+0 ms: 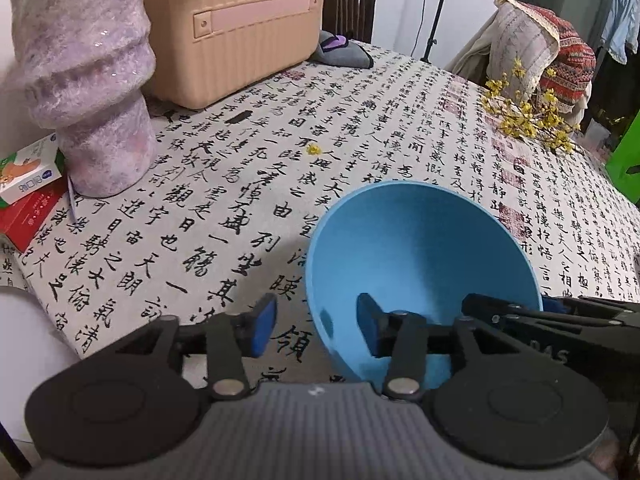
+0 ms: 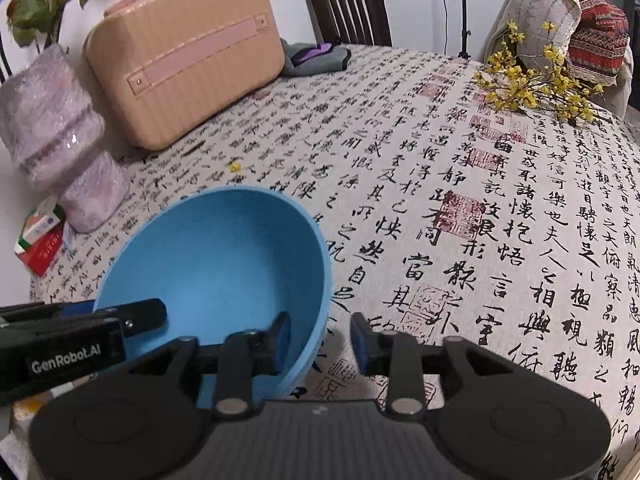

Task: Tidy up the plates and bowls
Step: 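Lower the held blue bowl onto the cloth with both grippers, then open both grippers to release the blue bowl rim, then withdraw both open grippers back from the placed blue bowl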

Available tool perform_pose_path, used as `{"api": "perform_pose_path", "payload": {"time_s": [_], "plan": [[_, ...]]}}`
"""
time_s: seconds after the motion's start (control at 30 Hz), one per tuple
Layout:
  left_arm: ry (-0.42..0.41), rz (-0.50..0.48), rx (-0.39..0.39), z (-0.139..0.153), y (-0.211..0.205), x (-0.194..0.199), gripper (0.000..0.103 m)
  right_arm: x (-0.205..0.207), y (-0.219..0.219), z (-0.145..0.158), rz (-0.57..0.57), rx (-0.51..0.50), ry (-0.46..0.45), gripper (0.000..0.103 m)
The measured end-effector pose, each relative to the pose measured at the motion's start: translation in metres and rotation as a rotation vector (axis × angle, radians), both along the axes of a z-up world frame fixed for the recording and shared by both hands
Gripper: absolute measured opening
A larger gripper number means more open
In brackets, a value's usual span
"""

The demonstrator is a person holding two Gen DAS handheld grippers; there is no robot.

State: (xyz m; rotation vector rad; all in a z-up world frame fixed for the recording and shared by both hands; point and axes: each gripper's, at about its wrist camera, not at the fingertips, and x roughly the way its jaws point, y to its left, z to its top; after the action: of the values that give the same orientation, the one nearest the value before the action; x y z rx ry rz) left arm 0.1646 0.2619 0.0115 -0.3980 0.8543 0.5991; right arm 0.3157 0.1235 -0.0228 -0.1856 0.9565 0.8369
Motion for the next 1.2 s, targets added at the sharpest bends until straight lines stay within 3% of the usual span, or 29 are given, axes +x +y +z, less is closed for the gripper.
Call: {"api": "perform_pose_path", "payload": {"time_s": [0.07,0.4,0.47,0.57,0.67,0.93,1.2], "plan": [[-0.01,0.004,0.0,0.0,0.0,-0.003,0.054,0.0,-0.005,0.002,-0.01,0.02,-0.002,0.05],[-0.092,0.034,0.069,0.006,-0.007,-0.025,0.085,-0.005,-0.032,0.009,-0.051,0.085,-0.05,0.068],[-0.116,0.039,0.088,0.008,-0.011,-0.029,0.091,-0.01,-0.037,0.01,-0.057,0.093,-0.082,0.085],[-0.147,0.049,0.13,0.01,-0.018,-0.035,0.103,-0.016,-0.045,0.01,-0.063,0.103,-0.123,0.09],[-0.175,0.053,0.154,0.012,-0.024,-0.04,0.103,-0.022,-0.053,0.011,-0.073,0.11,-0.16,0.102],[-0.194,0.111,0.19,0.01,-0.043,-0.052,0.103,-0.032,-0.076,0.012,-0.065,0.135,-0.22,0.103],[-0.194,0.128,0.215,0.013,-0.058,-0.061,0.103,-0.041,-0.095,0.012,-0.056,0.134,-0.222,0.103]]}}
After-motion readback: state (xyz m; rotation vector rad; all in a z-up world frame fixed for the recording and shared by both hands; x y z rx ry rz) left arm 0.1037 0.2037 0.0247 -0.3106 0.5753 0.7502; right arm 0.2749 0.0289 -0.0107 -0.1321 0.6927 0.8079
